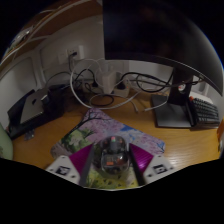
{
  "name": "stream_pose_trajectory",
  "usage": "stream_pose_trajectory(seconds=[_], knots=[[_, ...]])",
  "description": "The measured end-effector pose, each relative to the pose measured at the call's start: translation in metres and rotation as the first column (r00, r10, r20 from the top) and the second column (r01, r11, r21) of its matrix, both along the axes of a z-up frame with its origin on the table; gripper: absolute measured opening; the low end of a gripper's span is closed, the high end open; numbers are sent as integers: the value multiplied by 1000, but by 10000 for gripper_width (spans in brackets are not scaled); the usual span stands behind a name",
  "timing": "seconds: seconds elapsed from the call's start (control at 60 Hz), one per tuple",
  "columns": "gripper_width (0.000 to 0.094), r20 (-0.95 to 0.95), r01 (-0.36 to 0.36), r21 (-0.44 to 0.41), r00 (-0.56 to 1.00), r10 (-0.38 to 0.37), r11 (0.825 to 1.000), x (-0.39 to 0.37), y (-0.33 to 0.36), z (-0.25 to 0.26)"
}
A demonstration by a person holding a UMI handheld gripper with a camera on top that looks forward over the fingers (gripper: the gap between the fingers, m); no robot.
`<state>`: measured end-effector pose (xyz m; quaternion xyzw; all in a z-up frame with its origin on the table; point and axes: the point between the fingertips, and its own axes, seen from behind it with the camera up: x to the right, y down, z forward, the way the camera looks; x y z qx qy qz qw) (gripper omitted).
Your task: Arrange mouse
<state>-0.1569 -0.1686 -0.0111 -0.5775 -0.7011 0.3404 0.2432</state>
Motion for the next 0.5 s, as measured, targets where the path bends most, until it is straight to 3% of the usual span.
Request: stream_pose_trajectory(seconds=[0.05,0.083,0.367,0.5], knots=[[881,21,-14,-2,1000,14,1000,7,-1,4],[840,28,-16,2,999,16,1000,13,2,11],[860,48,-68,10,997,68,998,132,75,137],[863,94,-77,13,993,76,997,200,121,165]])
